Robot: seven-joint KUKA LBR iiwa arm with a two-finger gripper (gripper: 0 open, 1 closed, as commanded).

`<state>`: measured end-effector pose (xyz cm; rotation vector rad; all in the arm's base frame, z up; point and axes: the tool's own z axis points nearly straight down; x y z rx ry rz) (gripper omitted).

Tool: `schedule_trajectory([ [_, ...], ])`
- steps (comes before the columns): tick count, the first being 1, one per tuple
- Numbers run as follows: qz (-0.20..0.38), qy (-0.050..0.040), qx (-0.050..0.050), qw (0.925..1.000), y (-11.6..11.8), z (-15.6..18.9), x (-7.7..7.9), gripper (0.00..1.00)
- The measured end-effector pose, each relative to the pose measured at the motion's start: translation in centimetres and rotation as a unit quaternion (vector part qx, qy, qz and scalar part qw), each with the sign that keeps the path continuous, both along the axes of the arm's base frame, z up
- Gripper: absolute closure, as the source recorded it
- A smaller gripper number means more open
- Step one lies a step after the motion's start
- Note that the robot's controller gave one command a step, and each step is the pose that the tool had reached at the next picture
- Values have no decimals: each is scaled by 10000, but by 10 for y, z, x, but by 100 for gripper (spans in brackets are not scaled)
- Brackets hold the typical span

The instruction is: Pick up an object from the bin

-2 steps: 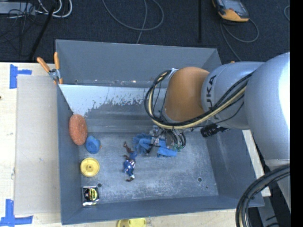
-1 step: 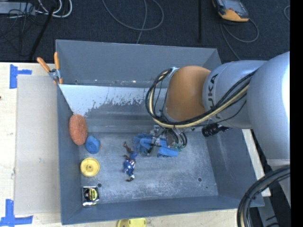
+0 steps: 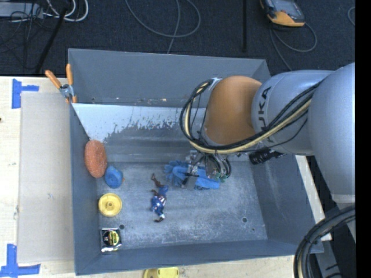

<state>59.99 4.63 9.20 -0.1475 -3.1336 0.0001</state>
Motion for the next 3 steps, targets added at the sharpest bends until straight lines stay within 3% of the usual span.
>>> schedule_trajectory([
  [1,-4,-33,2,10000,0,9,1,100],
  [3,-9,17,-1,10000,0,36,-2,100],
])
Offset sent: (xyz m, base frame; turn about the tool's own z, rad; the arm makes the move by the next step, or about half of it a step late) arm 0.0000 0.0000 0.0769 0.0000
